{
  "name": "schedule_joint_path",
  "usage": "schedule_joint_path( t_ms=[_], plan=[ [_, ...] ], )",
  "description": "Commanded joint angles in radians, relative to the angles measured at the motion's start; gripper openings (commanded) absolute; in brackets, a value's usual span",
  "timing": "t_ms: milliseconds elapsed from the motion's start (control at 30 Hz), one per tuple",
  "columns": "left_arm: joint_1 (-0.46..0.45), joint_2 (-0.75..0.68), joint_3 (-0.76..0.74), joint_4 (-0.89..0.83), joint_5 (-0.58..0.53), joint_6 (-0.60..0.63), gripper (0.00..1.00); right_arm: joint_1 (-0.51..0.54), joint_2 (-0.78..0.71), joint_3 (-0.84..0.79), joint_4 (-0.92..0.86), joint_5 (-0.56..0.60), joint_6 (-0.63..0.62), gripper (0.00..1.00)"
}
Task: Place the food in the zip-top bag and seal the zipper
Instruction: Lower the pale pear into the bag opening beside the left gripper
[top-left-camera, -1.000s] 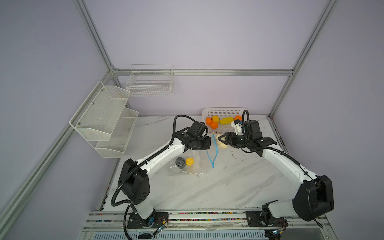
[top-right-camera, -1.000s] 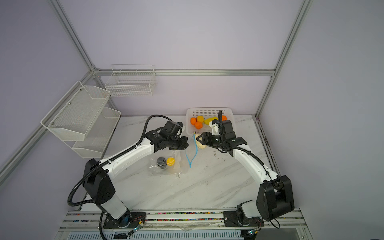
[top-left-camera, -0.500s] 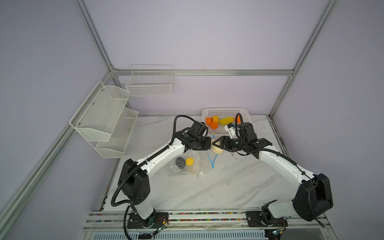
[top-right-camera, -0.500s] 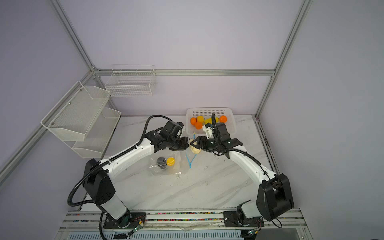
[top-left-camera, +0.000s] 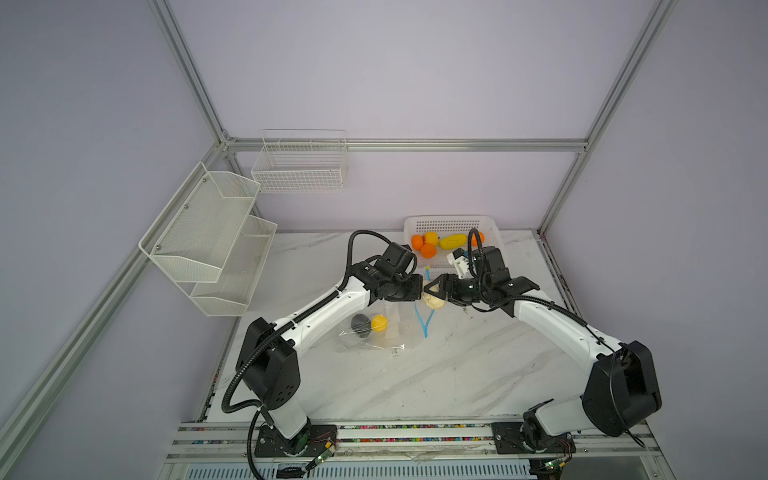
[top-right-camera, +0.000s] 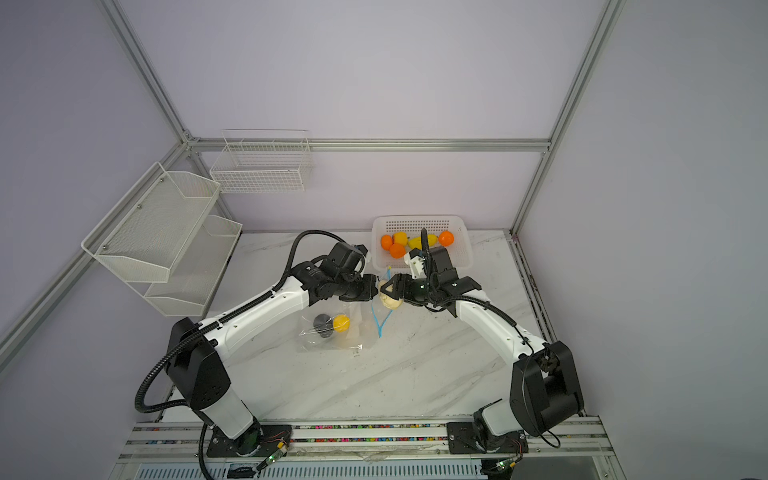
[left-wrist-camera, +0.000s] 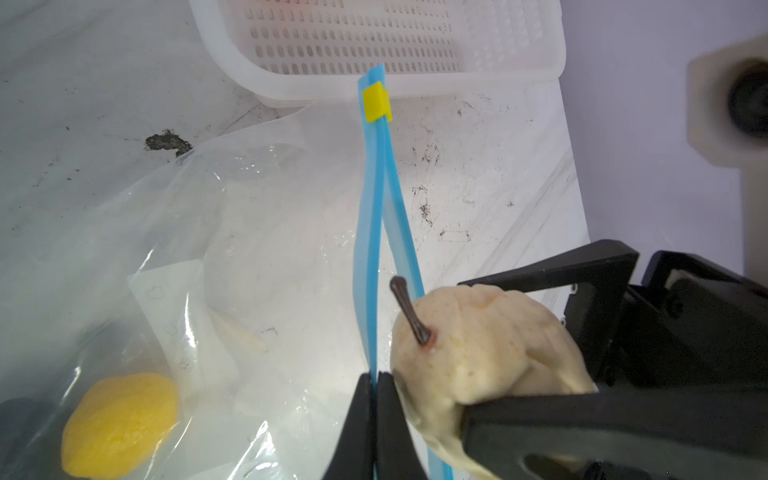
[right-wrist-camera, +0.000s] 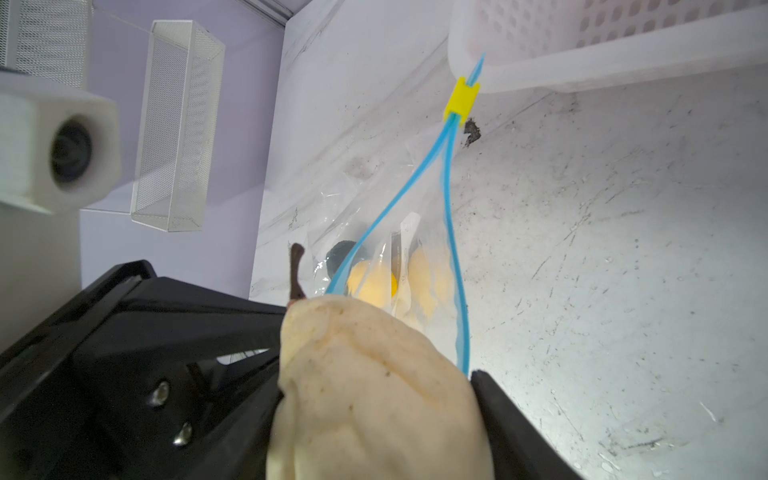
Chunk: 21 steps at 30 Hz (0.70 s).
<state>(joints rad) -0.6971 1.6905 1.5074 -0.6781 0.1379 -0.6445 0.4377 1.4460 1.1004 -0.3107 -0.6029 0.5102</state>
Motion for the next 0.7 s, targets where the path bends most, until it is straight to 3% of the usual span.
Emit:
schedule_joint_path(
  t_ms=[0, 667],
  plan=[
    [-0.006, -0.016, 0.085, 0.023, 0.005, -0.003, 0.0, 0.009, 0.014, -0.014, -0.015, 0.018, -0.019, 0.55],
    [-0.012, -0.023, 0.082, 0.023, 0.0, -0.009, 0.0, 0.015, 0.025, 0.006, -0.102, 0.044, -0.1, 0.55]
  ],
)
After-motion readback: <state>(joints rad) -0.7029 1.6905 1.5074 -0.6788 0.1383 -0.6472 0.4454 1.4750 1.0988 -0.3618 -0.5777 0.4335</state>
